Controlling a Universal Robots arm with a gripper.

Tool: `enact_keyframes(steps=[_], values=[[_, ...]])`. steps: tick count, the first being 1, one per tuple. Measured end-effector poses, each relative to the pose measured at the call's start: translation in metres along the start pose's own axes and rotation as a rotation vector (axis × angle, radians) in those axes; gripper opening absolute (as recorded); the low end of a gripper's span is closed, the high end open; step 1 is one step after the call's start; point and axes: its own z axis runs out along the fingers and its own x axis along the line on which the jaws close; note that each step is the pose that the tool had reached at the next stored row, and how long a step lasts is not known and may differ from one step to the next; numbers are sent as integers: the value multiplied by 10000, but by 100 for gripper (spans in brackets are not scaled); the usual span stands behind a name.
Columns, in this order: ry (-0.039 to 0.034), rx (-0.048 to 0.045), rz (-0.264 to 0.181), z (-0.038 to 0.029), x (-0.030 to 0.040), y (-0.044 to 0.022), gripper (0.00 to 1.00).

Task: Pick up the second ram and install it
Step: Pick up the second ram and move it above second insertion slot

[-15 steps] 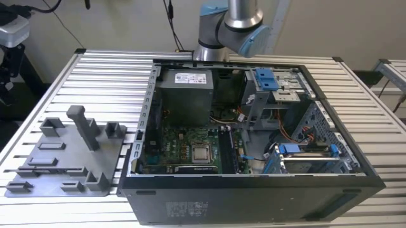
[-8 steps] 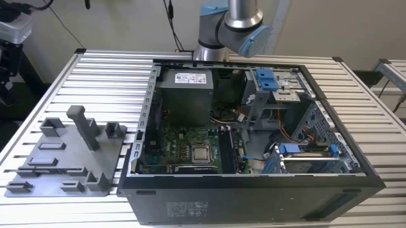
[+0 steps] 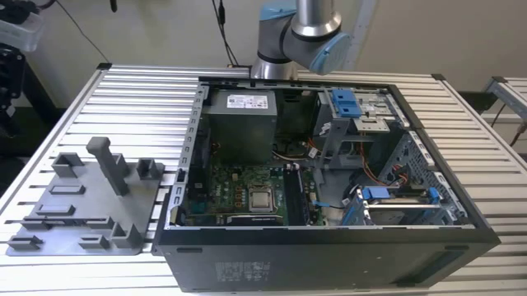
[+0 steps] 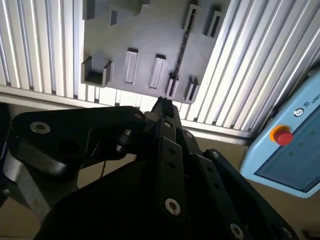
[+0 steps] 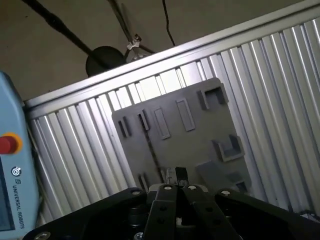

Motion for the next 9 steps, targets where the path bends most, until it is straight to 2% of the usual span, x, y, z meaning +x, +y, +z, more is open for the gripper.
enact_keyframes(steps=[9], values=[[78,-4,-1605,0,0,0,11]])
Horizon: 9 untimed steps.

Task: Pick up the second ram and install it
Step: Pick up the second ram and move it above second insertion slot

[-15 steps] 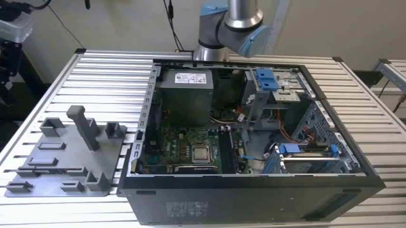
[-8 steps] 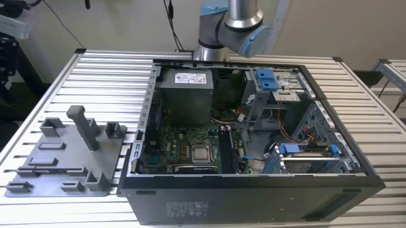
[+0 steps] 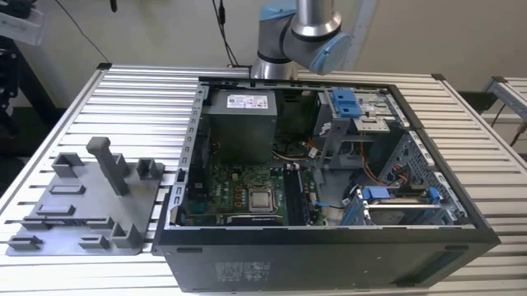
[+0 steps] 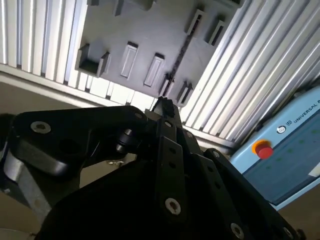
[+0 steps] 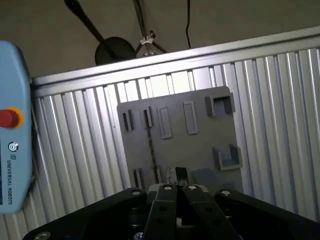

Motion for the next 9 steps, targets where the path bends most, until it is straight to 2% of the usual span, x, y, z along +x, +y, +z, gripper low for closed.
enact_keyframes(steps=[9], values=[[71,-4,-1606,1,0,0,11]])
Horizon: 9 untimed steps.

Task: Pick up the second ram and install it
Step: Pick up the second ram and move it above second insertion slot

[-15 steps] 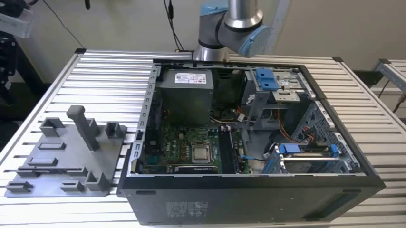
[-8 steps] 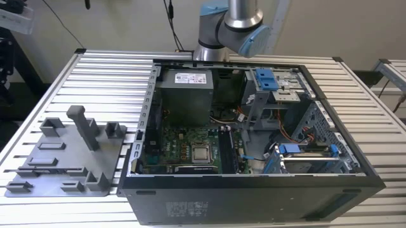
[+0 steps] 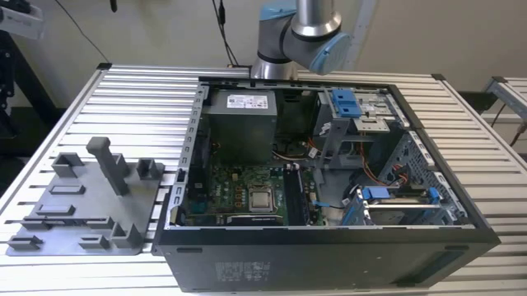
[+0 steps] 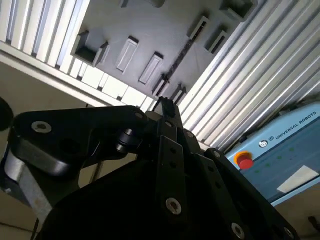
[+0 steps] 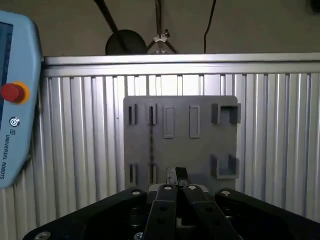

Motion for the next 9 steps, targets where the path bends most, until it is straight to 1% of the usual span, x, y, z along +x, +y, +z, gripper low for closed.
enact_keyframes(steps=[2,9], values=[[4,0,-153,0,0,0,11],[10,-1,-305,0,0,0,11]])
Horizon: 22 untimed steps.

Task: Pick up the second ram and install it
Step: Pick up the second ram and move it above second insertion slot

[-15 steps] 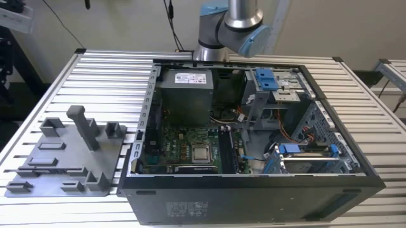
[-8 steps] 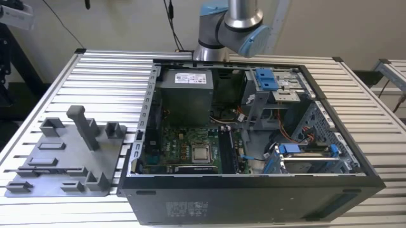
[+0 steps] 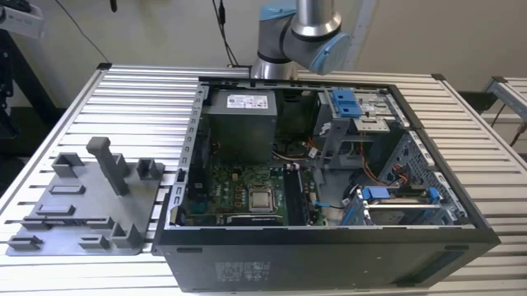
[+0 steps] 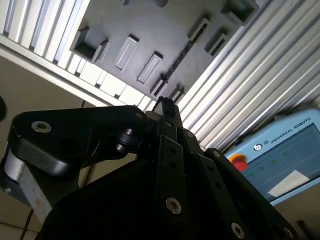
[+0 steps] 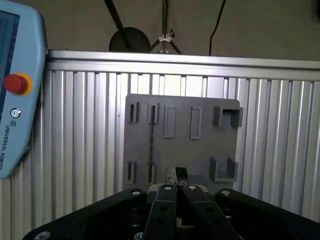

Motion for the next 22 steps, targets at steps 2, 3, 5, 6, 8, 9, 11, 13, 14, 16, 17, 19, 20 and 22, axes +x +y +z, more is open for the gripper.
enact_keyframes(steps=[2,3,5,6,8,9,11,13,14,16,17,19,20,22], values=[[1,0,-43,0,0,0,11],[2,0,-64,0,0,0,11],[4,0,-107,0,0,0,12],[4,0,-129,0,0,0,12],[6,0,-174,0,0,0,24],[7,-1,-195,0,1,0,30],[8,-1,-238,0,1,0,36],[10,0,-280,0,1,0,42],[10,-1,-294,0,1,0,48],[10,-1,-294,0,1,0,48],[11,-2,-294,1,0,0,48],[11,-2,-294,22,4,-5,48],[11,-3,-293,36,6,-4,48],[10,-2,-278,63,13,-6,48]])
